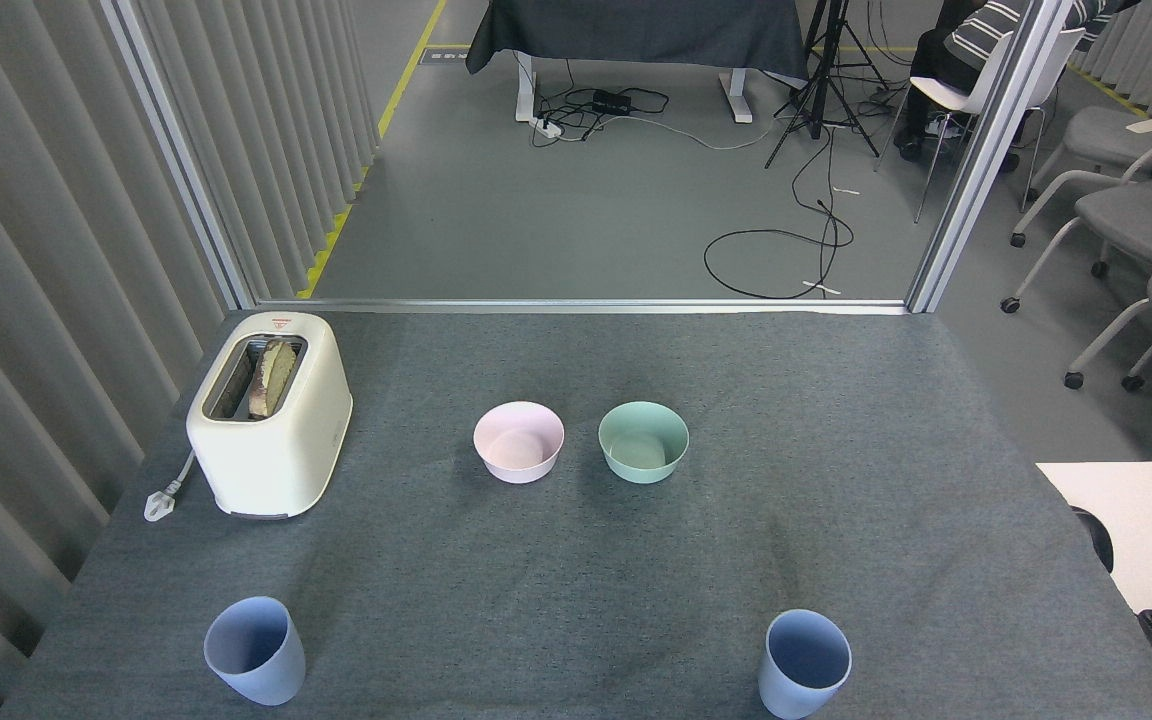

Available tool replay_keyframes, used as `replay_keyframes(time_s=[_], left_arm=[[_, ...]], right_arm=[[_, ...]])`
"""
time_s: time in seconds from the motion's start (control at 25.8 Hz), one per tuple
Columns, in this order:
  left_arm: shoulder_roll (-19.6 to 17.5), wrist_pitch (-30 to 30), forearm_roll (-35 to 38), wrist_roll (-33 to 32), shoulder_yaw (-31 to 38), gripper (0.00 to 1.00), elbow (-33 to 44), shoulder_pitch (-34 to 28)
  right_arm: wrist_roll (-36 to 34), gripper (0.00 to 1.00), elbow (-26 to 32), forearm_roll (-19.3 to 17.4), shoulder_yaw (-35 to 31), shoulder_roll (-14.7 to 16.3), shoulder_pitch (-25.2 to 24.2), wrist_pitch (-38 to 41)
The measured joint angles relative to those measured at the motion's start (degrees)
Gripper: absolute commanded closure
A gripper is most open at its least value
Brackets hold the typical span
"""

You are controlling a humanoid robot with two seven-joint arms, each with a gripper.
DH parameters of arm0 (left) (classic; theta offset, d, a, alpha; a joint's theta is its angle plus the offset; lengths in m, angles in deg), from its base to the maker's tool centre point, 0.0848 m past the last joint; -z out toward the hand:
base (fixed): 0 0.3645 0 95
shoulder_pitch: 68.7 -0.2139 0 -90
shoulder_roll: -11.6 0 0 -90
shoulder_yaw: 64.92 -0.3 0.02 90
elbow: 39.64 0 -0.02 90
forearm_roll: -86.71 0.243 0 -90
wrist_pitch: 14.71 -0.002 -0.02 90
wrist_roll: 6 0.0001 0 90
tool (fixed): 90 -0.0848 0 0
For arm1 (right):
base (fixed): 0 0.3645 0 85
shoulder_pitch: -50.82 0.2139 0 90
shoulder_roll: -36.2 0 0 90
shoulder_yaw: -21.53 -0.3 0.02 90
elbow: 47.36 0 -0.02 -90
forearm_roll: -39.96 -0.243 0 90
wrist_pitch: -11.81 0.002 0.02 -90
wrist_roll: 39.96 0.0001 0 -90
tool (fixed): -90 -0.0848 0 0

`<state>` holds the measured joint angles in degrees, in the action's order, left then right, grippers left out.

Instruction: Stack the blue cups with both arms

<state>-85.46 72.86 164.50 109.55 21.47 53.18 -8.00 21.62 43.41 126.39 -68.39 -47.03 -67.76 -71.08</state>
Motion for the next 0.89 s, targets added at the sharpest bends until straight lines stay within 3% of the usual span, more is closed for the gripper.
replay_keyframes(time_s=[0.43, 0.74, 0.89], left_arm=[[0.69, -0.88, -0.72, 0.17, 0.28, 0.0, -1.3, 1.09], [1.03, -8.3, -1.73, -0.27, 0.05, 0.0, -5.46, 5.89], [1.07, -9.16, -2.24, -0.42, -0.08, 0.0, -7.07, 7.65]], right_arm=[[0.0, 0.0, -0.3, -0.03, 0.51, 0.0, 0.1, -0.09], [0.0, 0.0, -0.78, -0.03, 0.63, -0.31, 0.5, -0.11], [-0.04, 0.0, -0.92, -0.03, 0.62, -0.34, 0.53, -0.12]])
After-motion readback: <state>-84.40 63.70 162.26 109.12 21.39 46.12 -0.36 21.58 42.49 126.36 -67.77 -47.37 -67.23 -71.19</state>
